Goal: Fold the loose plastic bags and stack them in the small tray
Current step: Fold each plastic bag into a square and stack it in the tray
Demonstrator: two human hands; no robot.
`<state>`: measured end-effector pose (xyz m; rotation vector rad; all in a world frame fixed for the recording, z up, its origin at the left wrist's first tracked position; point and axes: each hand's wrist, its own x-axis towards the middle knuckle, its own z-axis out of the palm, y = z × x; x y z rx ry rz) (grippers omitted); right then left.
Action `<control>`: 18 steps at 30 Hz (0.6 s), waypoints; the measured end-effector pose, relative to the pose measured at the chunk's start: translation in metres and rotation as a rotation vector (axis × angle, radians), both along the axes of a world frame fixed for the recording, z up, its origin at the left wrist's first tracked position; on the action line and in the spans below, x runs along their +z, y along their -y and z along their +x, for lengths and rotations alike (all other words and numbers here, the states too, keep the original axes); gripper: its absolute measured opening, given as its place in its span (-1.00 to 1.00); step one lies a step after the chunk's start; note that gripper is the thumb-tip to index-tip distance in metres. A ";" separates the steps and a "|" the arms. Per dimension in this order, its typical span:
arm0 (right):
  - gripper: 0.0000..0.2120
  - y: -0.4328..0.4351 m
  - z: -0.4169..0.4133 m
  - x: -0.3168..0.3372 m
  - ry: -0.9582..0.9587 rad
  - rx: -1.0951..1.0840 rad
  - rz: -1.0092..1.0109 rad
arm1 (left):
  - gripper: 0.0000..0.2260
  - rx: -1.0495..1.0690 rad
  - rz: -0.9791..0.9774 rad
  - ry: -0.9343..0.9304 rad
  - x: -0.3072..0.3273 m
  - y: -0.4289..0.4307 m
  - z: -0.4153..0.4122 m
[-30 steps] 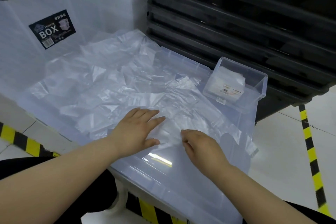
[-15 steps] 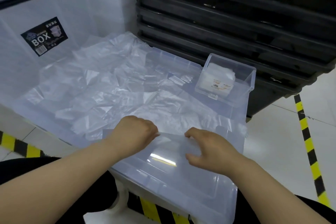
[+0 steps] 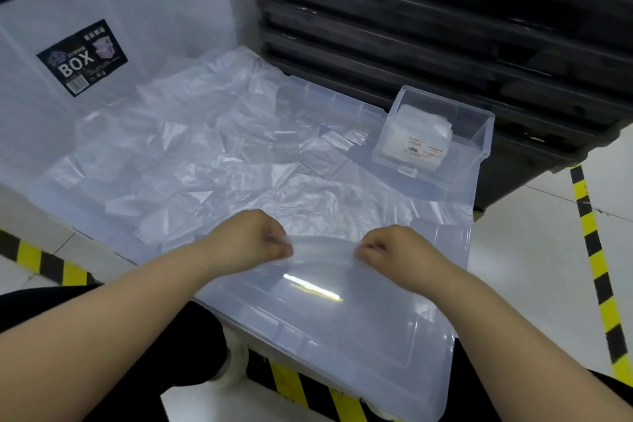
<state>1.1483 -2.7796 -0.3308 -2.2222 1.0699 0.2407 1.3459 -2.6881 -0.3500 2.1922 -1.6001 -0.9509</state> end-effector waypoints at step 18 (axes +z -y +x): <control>-0.68 0.028 -0.003 -0.008 -0.158 -0.218 0.034 | -0.70 0.063 -0.562 0.401 -0.013 0.008 -0.001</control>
